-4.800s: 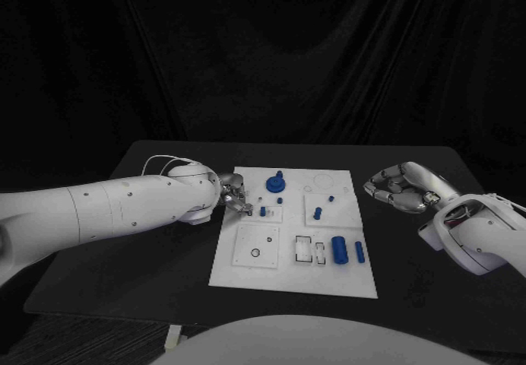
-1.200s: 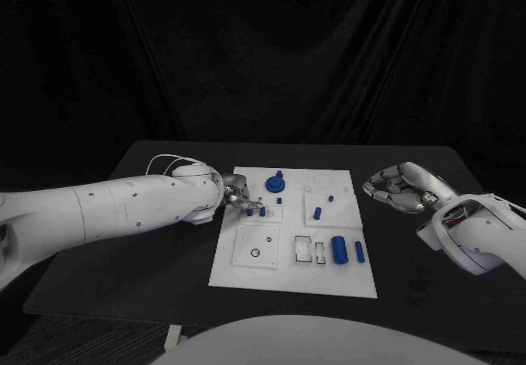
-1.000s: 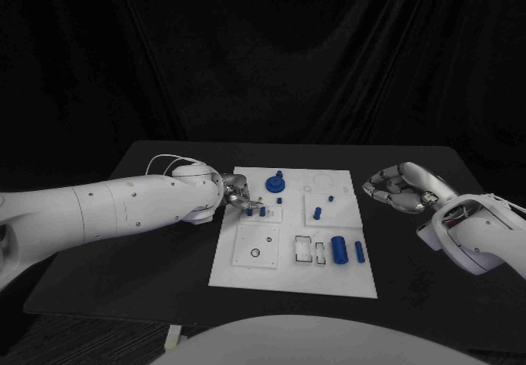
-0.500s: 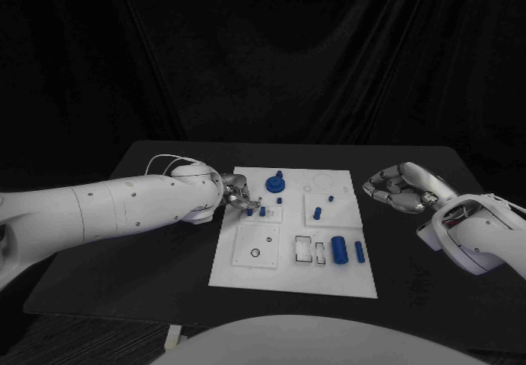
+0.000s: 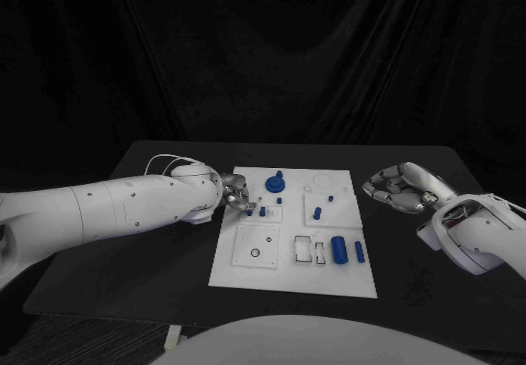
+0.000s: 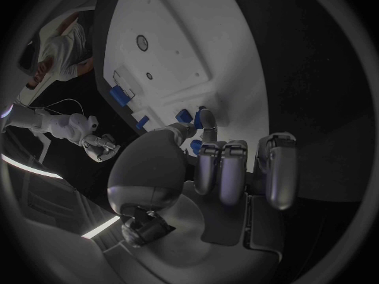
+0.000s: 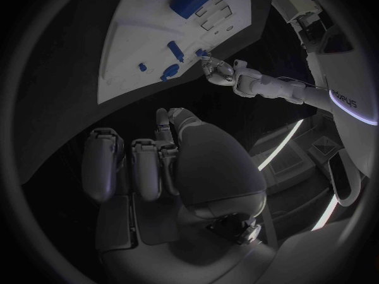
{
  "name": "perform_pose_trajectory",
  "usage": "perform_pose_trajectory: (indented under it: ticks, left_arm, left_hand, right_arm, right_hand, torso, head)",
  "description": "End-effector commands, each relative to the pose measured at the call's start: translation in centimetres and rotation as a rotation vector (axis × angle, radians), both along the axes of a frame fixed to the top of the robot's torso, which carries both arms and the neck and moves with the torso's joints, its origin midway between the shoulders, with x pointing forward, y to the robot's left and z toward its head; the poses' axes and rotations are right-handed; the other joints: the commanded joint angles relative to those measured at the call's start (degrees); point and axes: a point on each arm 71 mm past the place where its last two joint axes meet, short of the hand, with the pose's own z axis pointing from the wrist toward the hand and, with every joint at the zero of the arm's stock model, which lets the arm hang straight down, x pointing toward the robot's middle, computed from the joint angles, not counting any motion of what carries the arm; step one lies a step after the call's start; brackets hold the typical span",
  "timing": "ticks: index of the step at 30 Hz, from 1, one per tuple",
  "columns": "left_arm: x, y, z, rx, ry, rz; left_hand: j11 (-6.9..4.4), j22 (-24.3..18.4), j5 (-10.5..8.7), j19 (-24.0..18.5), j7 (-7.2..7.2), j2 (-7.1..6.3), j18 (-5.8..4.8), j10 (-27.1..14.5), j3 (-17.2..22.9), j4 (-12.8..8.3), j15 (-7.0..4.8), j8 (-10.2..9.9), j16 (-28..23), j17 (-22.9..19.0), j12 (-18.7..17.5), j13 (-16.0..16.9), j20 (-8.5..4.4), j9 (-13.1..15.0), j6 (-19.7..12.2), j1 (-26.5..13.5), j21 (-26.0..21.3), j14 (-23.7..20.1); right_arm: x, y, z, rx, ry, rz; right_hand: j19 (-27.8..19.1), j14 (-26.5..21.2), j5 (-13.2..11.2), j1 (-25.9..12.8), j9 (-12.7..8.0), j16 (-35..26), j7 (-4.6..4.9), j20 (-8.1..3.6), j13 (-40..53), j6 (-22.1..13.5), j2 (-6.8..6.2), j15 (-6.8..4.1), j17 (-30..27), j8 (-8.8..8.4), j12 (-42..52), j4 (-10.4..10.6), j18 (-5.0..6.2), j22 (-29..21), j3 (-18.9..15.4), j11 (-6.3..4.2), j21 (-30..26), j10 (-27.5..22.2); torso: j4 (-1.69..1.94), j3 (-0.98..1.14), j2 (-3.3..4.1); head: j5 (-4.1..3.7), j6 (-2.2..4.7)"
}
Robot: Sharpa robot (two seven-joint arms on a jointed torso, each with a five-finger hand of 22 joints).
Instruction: Assemble the parts on the task board
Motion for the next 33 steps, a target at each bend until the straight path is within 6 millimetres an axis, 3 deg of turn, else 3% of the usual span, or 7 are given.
perform_pose_trajectory:
  ticks: [1, 31, 33]
  left_arm:
    - [-0.11, -0.17, -0.09, -0.001, 0.012, -0.011]
    - [-0.25, 0.03, -0.18, 0.018, 0.027, -0.002]
    - [-0.26, 0.05, -0.19, 0.019, 0.028, -0.001]
  left_hand:
    - [-0.44, 12.24, 0.40, -0.40, -0.17, -0.16, 0.90, 6.08, 0.54, -0.19, -0.12, 0.31, 0.15, 15.10, 0.20, 15.09, -0.10, 0.12, -0.26, 0.89, -0.30, 5.85]
    - [-0.67, 12.31, 1.20, -0.23, -0.41, -0.95, 0.86, 6.08, 1.97, -1.44, -0.32, 0.62, 0.15, 15.10, 0.20, 15.09, -0.26, 0.28, 0.25, 2.83, -0.11, 5.85]
    - [-0.70, 12.32, -0.68, -0.20, -0.41, -1.24, 0.84, 6.08, 3.40, -1.65, -0.41, 0.52, 0.15, 15.10, 0.20, 15.09, -0.34, 0.20, 0.22, 3.29, -0.07, 5.85]
  right_arm:
    - [-0.05, -0.07, -0.10, -0.003, 0.005, -0.012]
    - [-0.05, -0.02, -0.14, -0.003, 0.006, -0.010]
    - [-0.05, -0.02, -0.14, -0.003, 0.006, -0.010]
  right_hand:
    - [1.57, 4.95, 0.22, 0.12, -0.04, -0.06, 0.26, -0.33, 14.91, 0.20, -0.04, -0.35, 11.06, -0.34, 0.02, 0.02, -0.38, 11.41, 0.44, -0.22, -0.19, 6.10]
    - [1.47, 4.88, 0.23, 0.07, -0.03, -0.30, 0.26, -0.32, 14.91, 0.21, -0.05, -0.34, 10.80, -0.32, 0.02, -0.06, -0.31, 11.32, 0.55, -0.22, -0.47, 6.10]
    - [1.47, 4.88, 0.23, 0.07, -0.03, -0.30, 0.26, -0.32, 14.91, 0.21, -0.05, -0.34, 10.80, -0.32, 0.02, -0.06, -0.31, 11.32, 0.55, -0.22, -0.47, 6.10]
  torso:
    - [0.00, 0.00, 0.00]
    - [0.00, 0.00, 0.00]
    - [0.00, 0.00, 0.00]
  head:
    - [0.00, -0.01]
    - [-0.07, -0.01]
    - [-0.03, -0.01]
